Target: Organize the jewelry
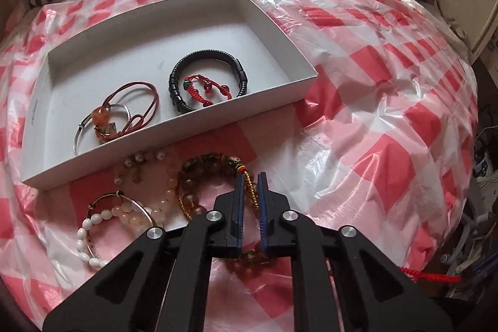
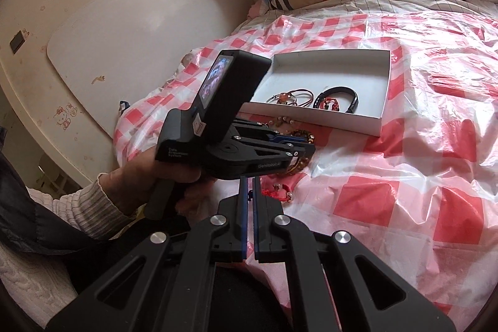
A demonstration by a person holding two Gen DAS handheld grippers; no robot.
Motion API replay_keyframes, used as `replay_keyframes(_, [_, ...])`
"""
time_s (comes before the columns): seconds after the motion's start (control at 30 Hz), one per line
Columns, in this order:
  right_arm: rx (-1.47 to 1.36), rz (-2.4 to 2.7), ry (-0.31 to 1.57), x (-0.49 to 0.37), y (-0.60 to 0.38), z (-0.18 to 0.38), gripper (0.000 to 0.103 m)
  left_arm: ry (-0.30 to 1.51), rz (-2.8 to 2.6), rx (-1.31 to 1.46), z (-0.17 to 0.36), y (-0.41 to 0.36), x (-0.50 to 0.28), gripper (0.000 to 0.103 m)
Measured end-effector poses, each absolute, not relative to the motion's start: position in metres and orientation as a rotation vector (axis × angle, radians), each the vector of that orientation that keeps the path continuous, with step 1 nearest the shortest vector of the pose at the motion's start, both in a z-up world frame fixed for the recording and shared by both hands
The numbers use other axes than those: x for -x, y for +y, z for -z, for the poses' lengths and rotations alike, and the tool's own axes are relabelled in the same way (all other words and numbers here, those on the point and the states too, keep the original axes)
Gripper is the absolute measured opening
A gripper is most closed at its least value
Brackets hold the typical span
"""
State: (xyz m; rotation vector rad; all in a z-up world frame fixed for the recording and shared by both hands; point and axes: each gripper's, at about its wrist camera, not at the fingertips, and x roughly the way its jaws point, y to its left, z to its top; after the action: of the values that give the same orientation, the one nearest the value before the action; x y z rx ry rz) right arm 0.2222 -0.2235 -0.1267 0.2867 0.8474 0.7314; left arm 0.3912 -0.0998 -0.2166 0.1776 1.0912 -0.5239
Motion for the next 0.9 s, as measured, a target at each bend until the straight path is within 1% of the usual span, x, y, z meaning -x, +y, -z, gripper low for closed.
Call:
replay_keyframes(0.2, [-0.298,-0.720,0.811,-0.214,-0.231,0.116,0.003,1.094,0.538,-0.022,0.198,-0.064,-0.380,0.003])
replay_keyframes(0.5, [-0.315,-0.693,0.746,-0.205,-0.236,0.096,0.003,0.952,0.508,0.134,0.131,-0.016,-0.350,0.003])
replay_keyframes(0.63, [-0.340,-0.681,0.704,-0.205,-0.234,0.086,0.003,0.901,0.478,0.146,0.111,-0.002,-0.334,0.003])
replay_keyframes(0.77, [-0.367,-0.668,0.672,-0.206,-0.231,0.077,0.003,0.859,0.418,0.083,0.100,0.003,-0.316,0.003])
replay_keyframes(0.87, [-0.347,-0.645,0.680,-0.204,-0.227,0.074,0.004,0.835,0.390,0.047,0.094,0.005,-0.305,0.003])
replay_keyframes(0.9, [-0.327,-0.623,0.703,-0.204,-0.226,0.076,0.005,0.830,0.386,0.043,0.092,0.006,-0.302,0.003])
